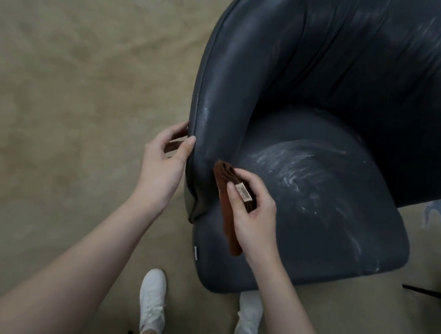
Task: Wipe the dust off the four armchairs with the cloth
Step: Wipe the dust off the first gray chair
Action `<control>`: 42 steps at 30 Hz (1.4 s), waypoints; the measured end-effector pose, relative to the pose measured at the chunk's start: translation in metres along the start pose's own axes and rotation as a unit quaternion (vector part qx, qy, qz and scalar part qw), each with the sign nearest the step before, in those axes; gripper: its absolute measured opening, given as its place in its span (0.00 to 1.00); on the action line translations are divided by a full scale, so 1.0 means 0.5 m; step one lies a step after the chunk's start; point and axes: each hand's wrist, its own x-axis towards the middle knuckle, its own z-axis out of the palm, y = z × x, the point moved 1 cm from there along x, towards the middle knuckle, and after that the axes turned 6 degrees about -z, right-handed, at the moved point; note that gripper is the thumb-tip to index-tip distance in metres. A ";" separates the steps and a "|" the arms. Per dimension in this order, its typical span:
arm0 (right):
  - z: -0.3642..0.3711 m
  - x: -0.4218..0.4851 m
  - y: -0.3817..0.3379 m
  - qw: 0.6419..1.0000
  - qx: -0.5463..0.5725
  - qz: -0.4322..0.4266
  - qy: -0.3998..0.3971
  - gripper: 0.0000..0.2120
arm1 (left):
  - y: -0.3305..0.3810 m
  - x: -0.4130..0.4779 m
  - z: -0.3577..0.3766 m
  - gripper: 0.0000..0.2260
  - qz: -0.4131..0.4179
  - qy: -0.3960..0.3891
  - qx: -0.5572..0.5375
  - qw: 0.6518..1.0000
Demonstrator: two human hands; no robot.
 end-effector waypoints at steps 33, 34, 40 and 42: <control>-0.342 0.019 0.246 0.906 -0.276 -0.016 -0.320 0.07 | -0.374 -0.321 0.206 0.30 -0.207 0.085 0.448 0.866; -0.347 0.021 0.249 0.901 -0.284 -0.022 -0.326 0.07 | -0.386 -0.330 0.208 0.31 -0.225 0.082 0.457 0.857; -0.366 0.037 0.286 0.868 -0.328 -0.045 -0.371 0.08 | -0.445 -0.383 0.229 0.35 -0.306 0.084 0.449 0.835; -0.364 0.047 0.303 0.849 -0.340 -0.060 -0.401 0.09 | -0.459 -0.392 0.243 0.36 -0.318 0.103 0.437 0.835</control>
